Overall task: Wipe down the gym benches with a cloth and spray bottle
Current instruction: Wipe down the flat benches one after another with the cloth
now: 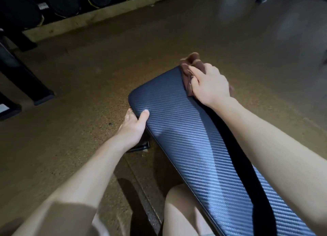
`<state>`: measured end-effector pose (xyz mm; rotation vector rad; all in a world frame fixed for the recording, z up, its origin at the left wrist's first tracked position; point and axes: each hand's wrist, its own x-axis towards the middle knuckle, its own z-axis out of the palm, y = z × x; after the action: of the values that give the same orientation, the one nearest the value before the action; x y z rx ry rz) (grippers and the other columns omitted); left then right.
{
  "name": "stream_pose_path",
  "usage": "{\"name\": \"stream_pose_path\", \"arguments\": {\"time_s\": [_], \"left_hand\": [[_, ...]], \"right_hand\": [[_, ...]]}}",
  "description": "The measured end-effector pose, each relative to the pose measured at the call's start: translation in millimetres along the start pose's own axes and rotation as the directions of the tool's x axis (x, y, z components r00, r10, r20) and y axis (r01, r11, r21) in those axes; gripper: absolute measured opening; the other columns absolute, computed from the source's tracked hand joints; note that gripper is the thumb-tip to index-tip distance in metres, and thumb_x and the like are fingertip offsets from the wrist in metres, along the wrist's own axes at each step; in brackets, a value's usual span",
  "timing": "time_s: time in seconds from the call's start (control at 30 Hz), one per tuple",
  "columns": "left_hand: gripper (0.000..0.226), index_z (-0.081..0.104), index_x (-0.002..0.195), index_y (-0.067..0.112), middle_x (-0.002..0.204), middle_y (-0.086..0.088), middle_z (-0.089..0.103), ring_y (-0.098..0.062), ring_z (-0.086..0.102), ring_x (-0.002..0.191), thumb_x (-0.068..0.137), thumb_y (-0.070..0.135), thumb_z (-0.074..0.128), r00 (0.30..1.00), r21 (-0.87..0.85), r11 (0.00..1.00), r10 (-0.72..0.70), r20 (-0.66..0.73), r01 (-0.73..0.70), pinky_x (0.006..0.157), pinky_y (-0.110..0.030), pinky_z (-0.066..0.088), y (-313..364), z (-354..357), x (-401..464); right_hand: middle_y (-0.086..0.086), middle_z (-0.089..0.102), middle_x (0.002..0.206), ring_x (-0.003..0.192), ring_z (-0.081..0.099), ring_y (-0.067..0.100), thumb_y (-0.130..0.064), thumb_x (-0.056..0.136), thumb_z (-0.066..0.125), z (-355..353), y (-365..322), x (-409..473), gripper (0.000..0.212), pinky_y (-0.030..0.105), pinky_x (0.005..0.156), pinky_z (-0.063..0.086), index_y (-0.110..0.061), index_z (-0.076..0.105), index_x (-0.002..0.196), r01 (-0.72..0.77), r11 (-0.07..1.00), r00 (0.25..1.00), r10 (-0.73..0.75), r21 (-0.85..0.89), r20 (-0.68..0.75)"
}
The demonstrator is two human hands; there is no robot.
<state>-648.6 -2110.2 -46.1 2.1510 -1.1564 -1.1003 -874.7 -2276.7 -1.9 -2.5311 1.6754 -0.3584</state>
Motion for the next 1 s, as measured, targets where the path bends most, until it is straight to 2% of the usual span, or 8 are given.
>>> {"name": "stream_pose_path", "arguments": {"time_s": [0.23, 0.4, 0.5, 0.6, 0.73, 0.8, 0.87, 1.0], "left_hand": [[0.099, 0.002, 0.166, 0.022, 0.174, 0.002, 0.002, -0.022, 0.008, 0.159, 0.086, 0.078, 0.019, 0.998, 0.061, 0.996, -0.064, 0.000, 0.064, 0.128, -0.046, 0.008, 7, 1, -1], [0.110, 0.005, 0.166, 0.025, 0.173, 0.006, 0.004, -0.021, 0.010, 0.159, 0.075, 0.087, 0.013, 0.999, 0.066, 0.997, -0.043, 0.015, 0.042, 0.128, -0.047, 0.011, 7, -2, -4], [0.090, 0.003, 0.166, 0.027, 0.173, 0.008, -0.001, -0.017, 0.006, 0.159, 0.094, 0.079, 0.017, 0.997, 0.046, 0.998, -0.042, 0.072, 0.039, 0.128, -0.044, 0.008, 9, -14, -11], [0.064, 0.018, 0.164, 0.028, 0.171, 0.003, 0.015, -0.020, 0.016, 0.158, 0.108, 0.059, 0.015, 0.990, -0.075, 0.994, -0.069, 0.124, 0.079, 0.126, -0.040, 0.010, 2, -38, -23], [0.049, 0.028, 0.161, 0.031, 0.168, 0.005, 0.026, -0.017, 0.025, 0.154, 0.113, 0.035, 0.027, 0.989, -0.039, 0.997, 0.069, 0.128, -0.064, 0.124, -0.035, 0.018, -16, -47, -33], [0.053, 0.033, 0.160, 0.029, 0.164, 0.003, 0.036, -0.019, 0.034, 0.150, 0.108, 0.021, 0.038, 0.988, -0.023, 0.996, 0.086, 0.126, -0.084, 0.116, -0.033, 0.028, -19, -42, -35], [0.060, 0.034, 0.159, 0.030, 0.161, 0.004, 0.039, -0.018, 0.036, 0.149, 0.103, 0.007, 0.041, 0.987, -0.045, 0.994, 0.101, 0.125, -0.096, 0.114, -0.030, 0.029, -22, -40, -36], [0.081, 0.021, 0.163, 0.038, 0.168, 0.011, 0.023, -0.010, 0.021, 0.155, 0.097, -0.006, 0.040, 0.989, -0.062, 0.991, 0.122, 0.084, -0.117, 0.126, -0.033, 0.018, -17, -43, -38]], "right_hand": [[0.013, 0.055, 0.133, 0.123, 0.048, 0.034, -0.034, 0.098, 0.036, -8, -6, -96, 0.049, 0.048, 0.098, 0.040, -0.022, 0.060, 0.139, -0.006, 0.992, 0.993, -0.009, -0.128, -0.121], [0.010, 0.052, 0.138, 0.127, 0.044, 0.031, -0.039, 0.098, 0.029, 2, -59, -40, 0.046, 0.048, 0.104, 0.034, -0.024, 0.057, 0.130, -0.072, 0.990, 0.997, 0.067, -0.122, -0.038], [0.008, 0.052, 0.139, 0.130, 0.043, 0.029, -0.038, 0.098, 0.030, 19, -119, -12, 0.044, 0.049, 0.104, 0.033, -0.025, 0.059, 0.128, 0.095, 0.990, 0.995, -0.095, -0.108, 0.004], [0.005, 0.051, 0.142, 0.133, 0.042, 0.026, -0.037, 0.101, 0.030, 26, -155, -9, 0.046, 0.049, 0.109, 0.033, -0.026, 0.064, 0.130, 0.235, 0.967, 0.972, -0.233, -0.097, 0.038], [0.005, 0.048, 0.147, 0.137, 0.039, 0.028, -0.041, 0.098, 0.036, 18, -153, -41, 0.046, 0.049, 0.108, 0.034, -0.033, 0.058, 0.137, 0.366, 0.928, 0.930, -0.361, -0.071, 0.074], [0.007, 0.046, 0.151, 0.140, 0.037, 0.031, -0.038, 0.092, 0.046, 11, -146, -82, 0.048, 0.052, 0.109, 0.035, -0.032, 0.061, 0.136, 0.451, 0.888, 0.891, -0.442, -0.089, 0.106], [0.009, 0.040, 0.156, 0.144, 0.032, 0.033, -0.031, 0.088, 0.048, 0, -136, -128, 0.049, 0.051, 0.112, 0.032, -0.028, 0.064, 0.134, 0.493, 0.860, 0.866, -0.471, -0.132, 0.165], [0.014, 0.038, 0.158, 0.146, 0.031, 0.038, -0.023, 0.087, 0.042, -17, -110, -190, 0.052, 0.053, 0.113, 0.033, -0.021, 0.063, 0.134, 0.477, 0.863, 0.874, -0.448, -0.165, 0.186]]}}
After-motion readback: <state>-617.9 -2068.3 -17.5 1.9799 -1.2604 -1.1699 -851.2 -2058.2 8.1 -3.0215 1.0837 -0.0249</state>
